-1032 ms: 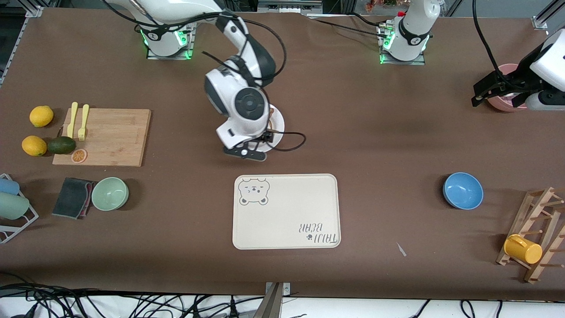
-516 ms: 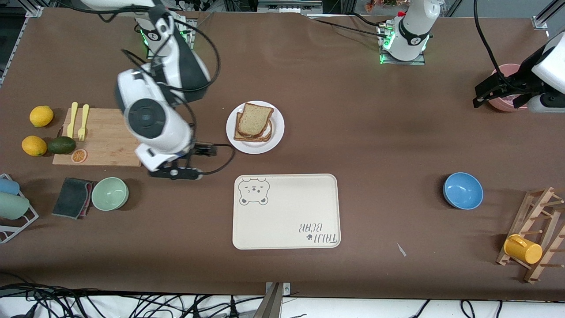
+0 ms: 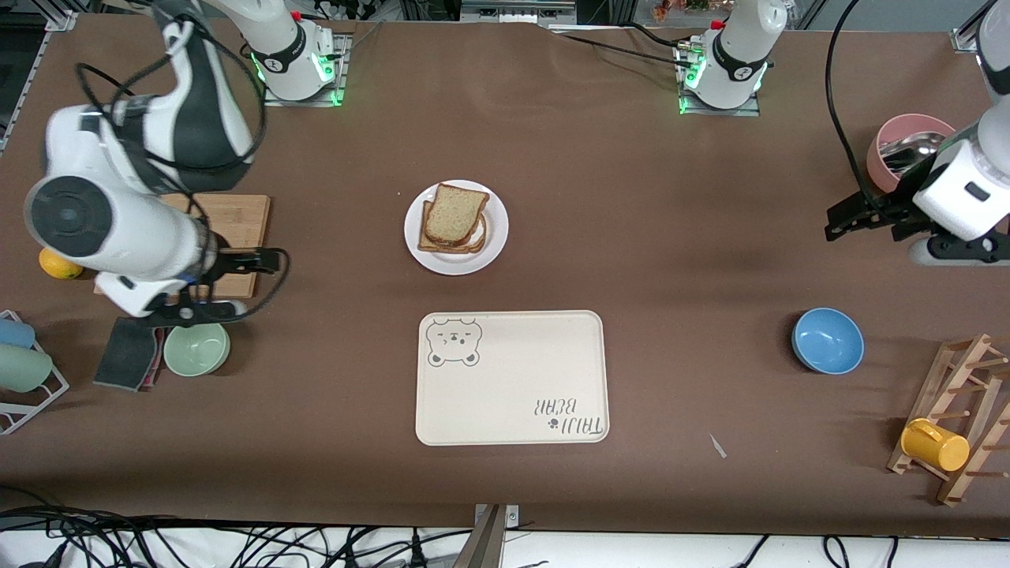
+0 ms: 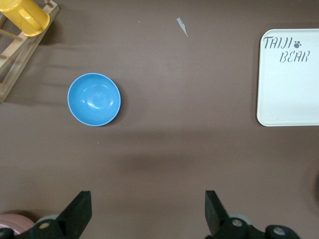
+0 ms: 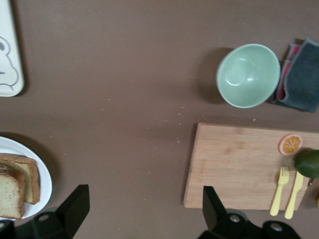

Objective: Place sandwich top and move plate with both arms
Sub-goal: 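Return the right gripper to rest while the left gripper reaches toward the plate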

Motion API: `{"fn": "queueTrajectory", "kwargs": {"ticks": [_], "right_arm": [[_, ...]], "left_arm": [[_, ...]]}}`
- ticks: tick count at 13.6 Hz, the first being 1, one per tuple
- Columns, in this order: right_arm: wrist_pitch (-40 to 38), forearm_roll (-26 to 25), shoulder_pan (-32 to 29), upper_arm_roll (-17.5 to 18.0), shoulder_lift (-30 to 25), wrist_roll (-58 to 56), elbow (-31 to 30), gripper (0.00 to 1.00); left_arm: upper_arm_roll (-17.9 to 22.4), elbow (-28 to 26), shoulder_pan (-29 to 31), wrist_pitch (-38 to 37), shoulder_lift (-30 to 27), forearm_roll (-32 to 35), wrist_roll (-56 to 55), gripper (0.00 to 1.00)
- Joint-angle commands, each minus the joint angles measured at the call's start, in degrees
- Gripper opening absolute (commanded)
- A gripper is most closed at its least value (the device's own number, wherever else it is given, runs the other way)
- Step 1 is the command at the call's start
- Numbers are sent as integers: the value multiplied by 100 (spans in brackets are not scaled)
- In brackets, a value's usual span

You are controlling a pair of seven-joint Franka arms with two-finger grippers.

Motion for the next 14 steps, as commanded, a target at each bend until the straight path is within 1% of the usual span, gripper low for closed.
{"fn": "queueTrajectory", "kwargs": {"ticks": [1, 2, 3, 4, 5, 7, 9, 11, 14], "right_arm": [[97, 100, -426, 255, -581, -95, -597, 100], [123, 100, -627, 343, -677, -164, -615, 100], [124, 100, -925, 544, -905, -104, -737, 100], [228, 100, -1259, 677, -1185, -94, -930, 100], [386, 109, -1445, 695, -1440, -138, -1071, 100], [362, 100, -1656, 704, -1863, -217, -1274, 100], [230, 48, -1771, 713, -2057, -243, -1275, 100], [133, 21, -2017, 914, -2163, -558, -1257, 100], [53, 47, -2044, 950, -2234, -595, -1231, 100]], "left_arm": [[-15, 117, 58, 83, 294, -327, 23, 100], [-6, 90, 67, 92, 434, -615, 23, 100], [-6, -14, 75, 127, 497, -896, 15, 100], [-6, -163, 67, 345, 506, -1030, 15, 100], [-23, -304, 49, 513, 506, -1109, 15, 100], [-23, -576, 23, 873, 550, -1399, 32, 100], [-23, -927, -3, 1312, 611, -1855, 76, 100], [-207, -1262, -4, 1778, 655, -2155, 85, 100], [-550, -1841, -4, 2717, 734, -2646, 94, 100]]}}
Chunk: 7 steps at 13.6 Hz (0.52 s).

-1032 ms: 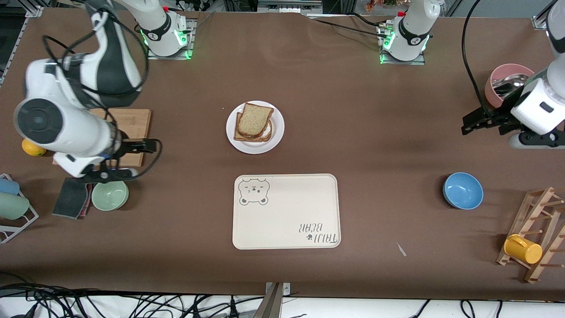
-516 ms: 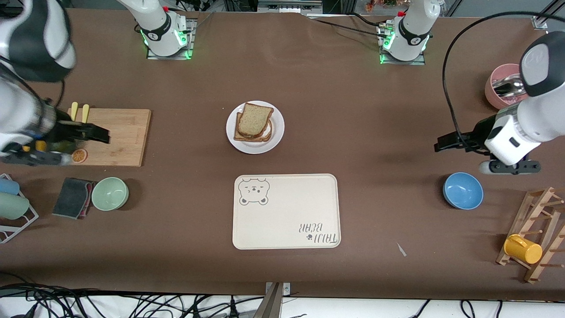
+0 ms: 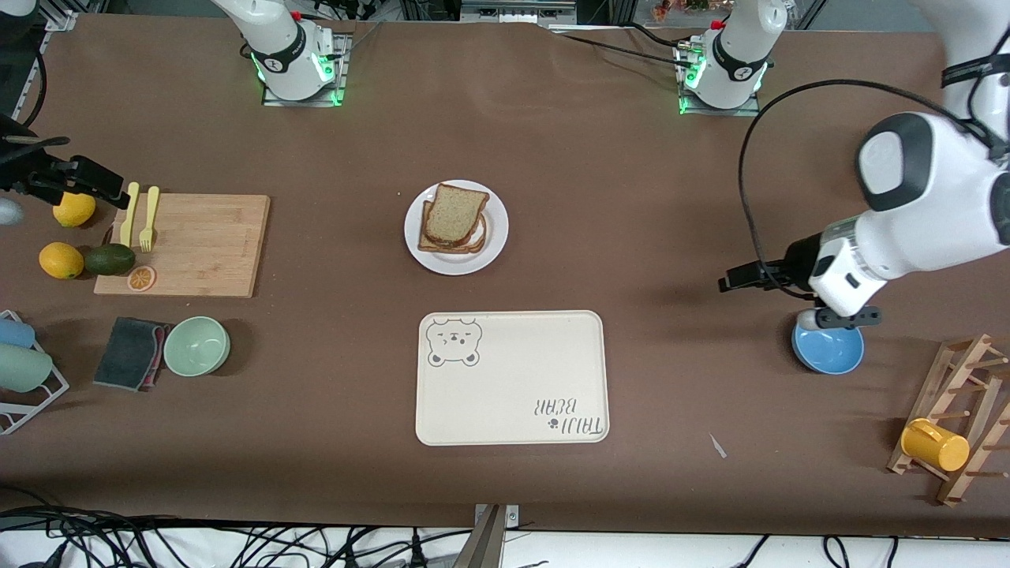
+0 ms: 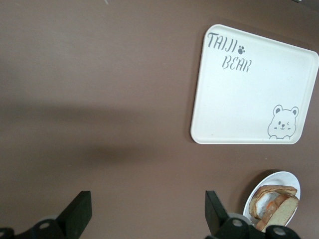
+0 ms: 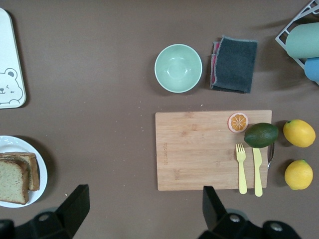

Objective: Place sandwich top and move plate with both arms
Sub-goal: 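Return the right gripper to rest while the left gripper reaches toward the plate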

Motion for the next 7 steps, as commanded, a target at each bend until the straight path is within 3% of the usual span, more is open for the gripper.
{"fn": "queueTrajectory", "kwargs": {"ticks": [1, 7], "right_arm": [[-18, 32, -137, 157, -104, -130, -103, 100], [-430, 42, -111, 157, 20, -131, 73, 100]], "left_arm": [[-301, -495, 2, 754, -7, -525, 88, 100], [-943, -619, -7, 1484, 405, -1458, 79, 100]]}}
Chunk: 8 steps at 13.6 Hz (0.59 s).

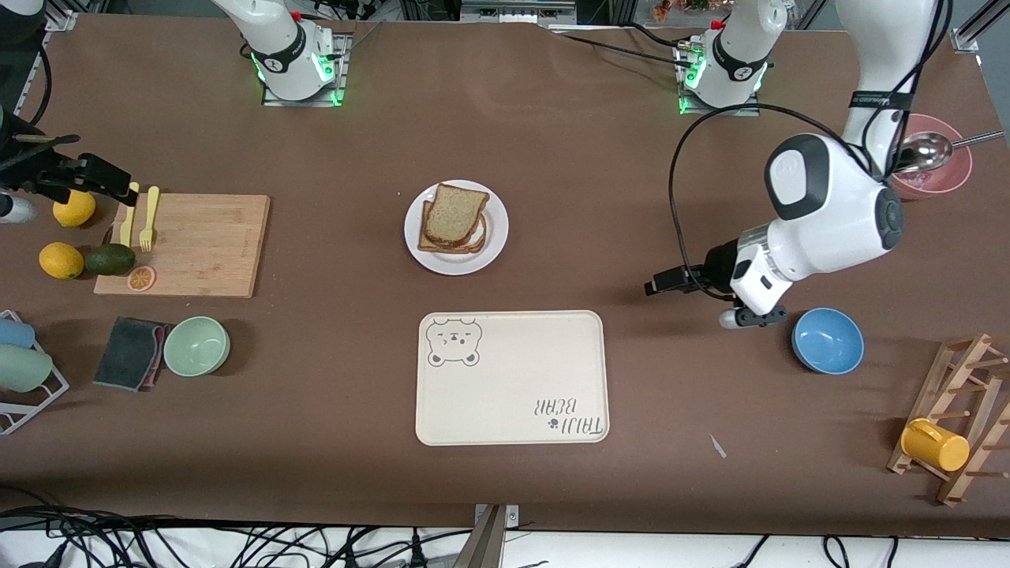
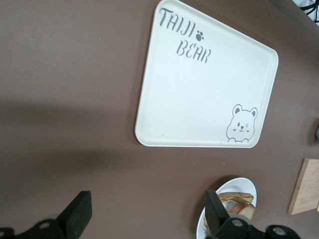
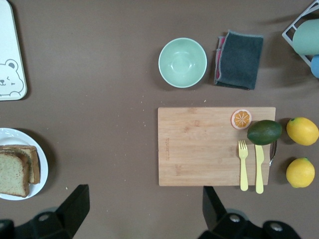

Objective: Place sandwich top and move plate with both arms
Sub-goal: 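Return the right gripper to rest while the left gripper reaches toward the plate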

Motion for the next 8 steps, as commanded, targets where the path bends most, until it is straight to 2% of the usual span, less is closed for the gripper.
{"fn": "queueTrajectory", "kwargs": {"ticks": [1, 8], "right_arm": [[-383, 41, -103, 85, -14, -80, 77, 100], [-349, 41, -95, 85, -5, -80, 77, 100]], "left_arm": [[-267, -33, 0, 369, 214, -410, 81, 100], [-839, -33, 0, 423, 715, -981, 256, 100]]}}
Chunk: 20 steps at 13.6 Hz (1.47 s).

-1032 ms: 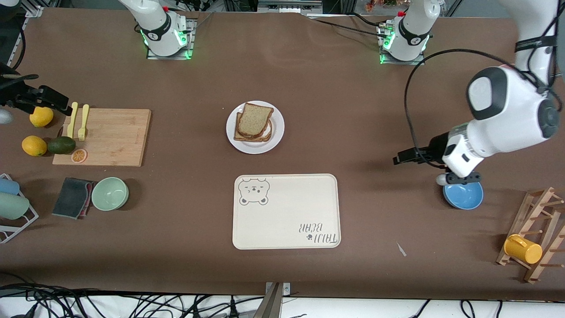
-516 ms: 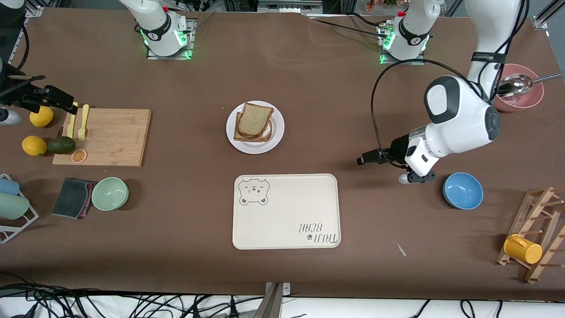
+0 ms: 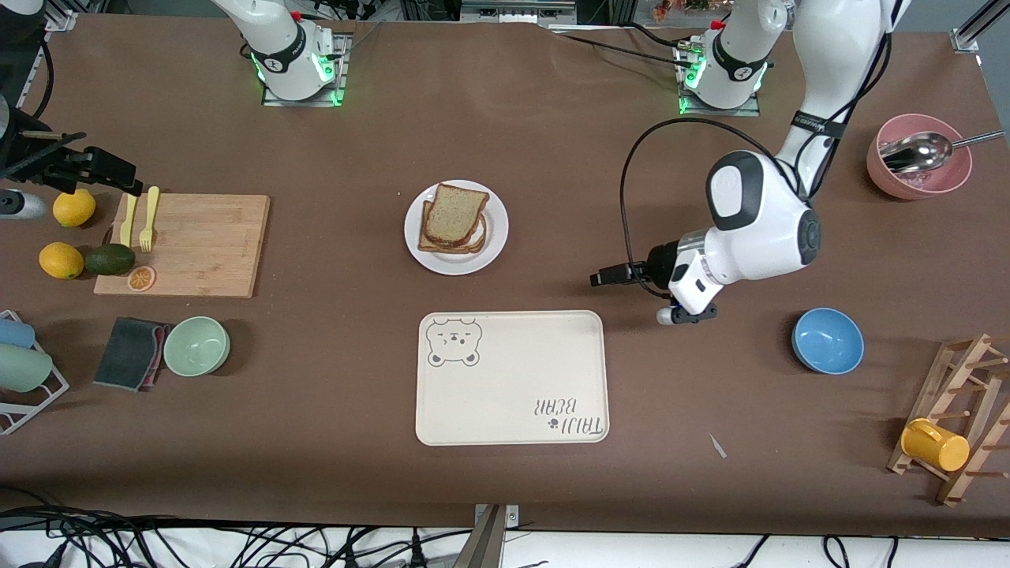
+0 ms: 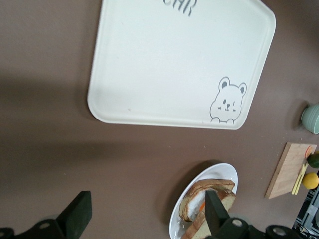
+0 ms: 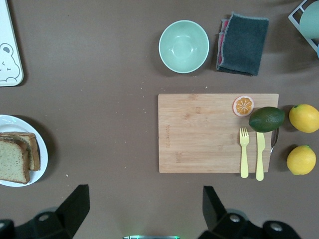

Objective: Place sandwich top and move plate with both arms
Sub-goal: 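Move the left gripper to the white plate rim and grasp it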

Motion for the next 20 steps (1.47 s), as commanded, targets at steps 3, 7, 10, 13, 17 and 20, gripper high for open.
{"fn": "queueTrajectory", "kwargs": {"ticks": [3, 7, 10, 13, 17, 20], "right_arm": [[-89, 76, -92, 78, -5, -79, 71, 100], [-115, 85, -92, 70, -5, -79, 71, 100], [-124, 85, -100, 43, -5, -79, 71, 100], [-151, 85, -100, 34, -22, -87, 79, 100], [-46, 76, -100, 34, -13, -79, 114, 100], [-19, 85, -100, 34, -22, -79, 106, 100]], "left_arm": [[-144, 49, -239, 62, 344, -566, 456, 100], [-161, 155, -564, 229, 634, -898, 744, 100], [-153, 261, -1020, 490, 871, -1549, 1264, 100], [-153, 226, -1547, 1272, 1083, -1909, 1318, 100], [-153, 182, -1803, 1556, 1250, -2278, 1667, 100], [-153, 15, -1760, 1556, 1259, -3453, 2799, 100]]}}
